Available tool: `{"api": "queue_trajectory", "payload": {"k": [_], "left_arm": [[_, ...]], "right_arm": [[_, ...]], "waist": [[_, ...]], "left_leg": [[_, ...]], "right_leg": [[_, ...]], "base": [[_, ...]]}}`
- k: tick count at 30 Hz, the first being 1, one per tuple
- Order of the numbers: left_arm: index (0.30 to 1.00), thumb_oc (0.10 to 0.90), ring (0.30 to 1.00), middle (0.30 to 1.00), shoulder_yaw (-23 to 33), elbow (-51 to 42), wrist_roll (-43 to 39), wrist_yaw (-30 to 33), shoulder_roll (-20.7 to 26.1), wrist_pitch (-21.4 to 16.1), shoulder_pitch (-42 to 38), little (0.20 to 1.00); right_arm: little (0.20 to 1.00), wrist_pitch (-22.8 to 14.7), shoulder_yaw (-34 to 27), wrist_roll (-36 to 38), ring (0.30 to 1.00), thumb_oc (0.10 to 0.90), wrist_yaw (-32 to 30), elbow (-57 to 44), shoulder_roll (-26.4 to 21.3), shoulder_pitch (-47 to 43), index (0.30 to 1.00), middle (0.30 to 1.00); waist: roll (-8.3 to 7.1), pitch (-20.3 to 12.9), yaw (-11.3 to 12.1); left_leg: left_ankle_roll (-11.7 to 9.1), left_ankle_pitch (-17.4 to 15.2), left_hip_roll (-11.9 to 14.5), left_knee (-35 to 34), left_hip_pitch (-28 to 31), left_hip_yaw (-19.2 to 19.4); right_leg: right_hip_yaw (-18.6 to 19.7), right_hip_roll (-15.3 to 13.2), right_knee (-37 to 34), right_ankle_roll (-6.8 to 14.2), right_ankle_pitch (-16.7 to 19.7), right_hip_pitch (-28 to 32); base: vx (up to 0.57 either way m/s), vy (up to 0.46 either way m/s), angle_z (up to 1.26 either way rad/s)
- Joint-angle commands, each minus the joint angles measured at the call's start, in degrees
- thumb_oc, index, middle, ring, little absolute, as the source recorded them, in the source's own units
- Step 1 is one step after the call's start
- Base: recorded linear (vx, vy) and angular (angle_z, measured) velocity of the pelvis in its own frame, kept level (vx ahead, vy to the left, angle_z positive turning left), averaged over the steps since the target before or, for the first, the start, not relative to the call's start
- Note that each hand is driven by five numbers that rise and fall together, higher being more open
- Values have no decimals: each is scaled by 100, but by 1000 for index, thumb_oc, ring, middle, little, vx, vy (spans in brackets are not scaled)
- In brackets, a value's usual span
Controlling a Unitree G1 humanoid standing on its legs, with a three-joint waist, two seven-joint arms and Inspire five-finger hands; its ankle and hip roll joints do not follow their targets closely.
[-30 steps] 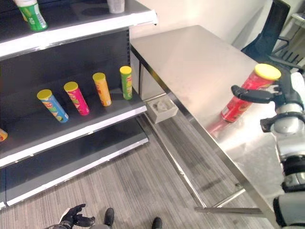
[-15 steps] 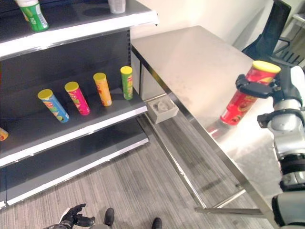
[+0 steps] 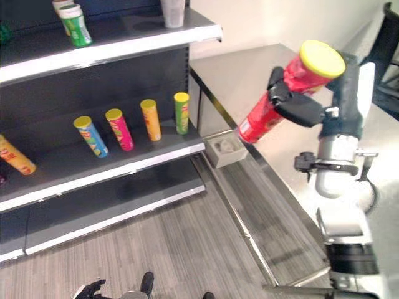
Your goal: Put the goods on the table back onto the shelves and tidy them up.
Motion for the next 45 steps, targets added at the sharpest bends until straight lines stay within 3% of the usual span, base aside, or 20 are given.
{"api": "queue_trajectory", "payload": {"k": [1, 4, 6, 10, 12, 13, 15, 16, 20, 21, 23, 25, 27, 31, 34, 35, 36, 40, 45], "left_arm": [[900, 800, 900, 900, -164, 95, 58, 224, 435, -77, -337, 900], [900, 800, 900, 900, -180, 60, 110, 253, 384, -92, -365, 900], [900, 800, 900, 900, -173, 62, 135, 291, 348, -119, -357, 900], [900, 800, 900, 900, -186, 121, 124, 374, 290, -125, -491, 900], [900, 800, 900, 900, -202, 143, 133, 403, 292, -136, -527, 900], [900, 800, 900, 900, -235, 192, 250, 385, 255, -136, -517, 900], [900, 800, 900, 900, -255, 204, 308, 384, 247, -133, -508, 900], [900, 800, 900, 900, -278, 231, 387, 380, 258, -132, -552, 900], [900, 800, 900, 900, -194, 237, 494, 404, 433, -152, -609, 900], [900, 800, 900, 900, -19, 303, 472, 443, 538, -123, -647, 900], [900, 800, 900, 900, 30, 315, 441, 479, 579, -121, -684, 900], [900, 800, 900, 900, 30, 271, 434, 475, 647, -138, -729, 900], [900, 800, 900, 900, -40, 230, 511, 415, 662, -133, -700, 900], [900, 800, 900, 900, -40, 238, 459, 434, 591, -128, -740, 900], [900, 800, 900, 900, -128, 91, 393, 428, 459, -155, -749, 900], [900, 800, 900, 900, -123, 91, 392, 429, 454, -155, -751, 900], [900, 800, 900, 900, -216, 25, 438, 415, 458, -155, -741, 900], [900, 800, 900, 900, -277, -53, 363, 435, 370, -157, -613, 900], [900, 800, 900, 900, -501, -104, 226, 473, 344, -136, -502, 900]], "right_arm": [[300, -632, -202, -76, 300, 400, -165, -780, -23, -765, 300, 300], [300, -573, 26, -232, 300, 400, -87, -946, 66, -760, 300, 300], [300, -538, 170, -288, 300, 400, -8, -954, 91, -725, 300, 300], [300, -441, 201, -356, 300, 400, 16, -986, 126, -543, 300, 300], [300, -437, 161, -332, 300, 400, 7, -996, 173, -480, 300, 300], [300, -382, 134, -420, 300, 400, 43, -1024, 230, -301, 300, 300], [300, -356, 87, -449, 300, 400, 53, -1062, 288, -220, 300, 300], [300, -344, 101, -469, 300, 400, 81, -1080, 455, -160, 300, 300], [300, -296, 322, -557, 300, 400, 124, -1051, 775, -270, 300, 300], [300, -228, 381, -664, 300, 400, 195, -1035, 859, -174, 300, 300], [300, -220, 444, -694, 300, 400, 211, -1024, 883, -172, 300, 300], [300, -223, 498, -767, 300, 400, 252, -1015, 875, -74, 300, 300], [300, -206, 543, -921, 300, 400, 313, -1053, 897, 44, 300, 300], [300, -178, 694, -1094, 300, 400, 312, -940, 959, 78, 300, 300], [300, -110, 1012, -1386, 300, 400, 220, -659, 927, -65, 300, 300], [300, -113, 1024, -1391, 300, 400, 211, -646, 924, -79, 300, 300], [300, -35, 1121, -1486, 300, 400, 194, -496, 907, -70, 300, 300], [300, 86, 1345, -1601, 300, 400, 171, -167, 806, -275, 300, 300], [300, 268, 1467, -1905, 300, 400, -220, 364, 734, -836, 300, 300]], "waist": [[-543, -99, 175], [-552, -36, 144], [-528, -37, 115], [-423, -104, -18], [-397, -109, -50], [-263, -163, -97], [-226, -201, -111], [-207, -229, -103], [-391, -197, -3], [-445, -159, -1], [-467, -128, -50], [-409, -10, -162], [-360, 8, -221], [-334, 72, -289], [-337, 268, -388], [-330, 268, -387], [-374, 257, -377], [-348, 204, -268], [-197, 274, 15]], "left_leg": [[-123, -282, 84, -123, -35, 186], [-99, -343, 233, -29, -68, 469], [-143, -440, 468, 12, 85, 612], [-294, -166, 936, -148, 46, 991], [-317, -121, 1004, -148, -28, 1139], [-346, -298, 1048, -148, 48, 1372], [-338, -355, 991, -148, 47, 1395], [-256, -485, 779, -148, 54, 1416], [136, -847, 122, -25, 41, 1516], [290, -926, -118, -28, 69, 1520], [361, -885, -222, -45, 47, 1503], [438, -846, -309, -78, 35, 1456], [527, -844, -434, -89, 57, 1370], [580, -866, -534, -104, 99, 1247], [645, -888, -672, -94, 165, 1032], [644, -894, -665, -93, 165, 1037], [661, -917, -760, -91, 157, 844], [628, -883, -720, -95, 100, 703], [533, -755, -614, -87, -91, 216]], "right_leg": [[117, -208, 60, 49, -368, -310], [-119, -398, 72, 108, -248, -414], [-183, -522, 107, 161, -167, -467], [-380, -781, 164, 303, -41, -599], [-458, -875, 189, 345, -2, -624], [-540, -1009, 216, 447, 44, -565], [-589, -1115, 205, 495, 111, -563], [-660, -1473, 232, 634, 342, -603], [-569, -2172, 356, 861, 663, -700], [-433, -2369, 652, 830, 769, -793], [-194, -2374, 878, 772, 840, -949], [404, -1978, 1181, 642, 639, -1183], [651, -1504, 1087, 533, 278, -1175], [853, -1181, 914, 509, 246, -1312], [1461, -861, 731, 574, 423, -1734], [1468, -854, 743, 572, 417, -1742], [1737, -808, 521, 607, 417, -1682], [1681, -851, 457, 583, 446, -1542], [1263, -862, 678, 481, 185, -1527]], "base": [[-238, 31, 110], [-158, 119, 81], [-99, 214, 25], [-76, 285, 41], [-28, 283, 72], [10, 231, 61], [39, 417, 60], [60, 598, 53], [54, 470, 36], [117, 400, -6], [44, 236, 41], [19, 206, 29], [100, 168, 15], [81, 52, 29], [41, 3, 32], [55, -39, 35], [59, -57, 33], [61, -134, 35], [42, -168, 24]]}}
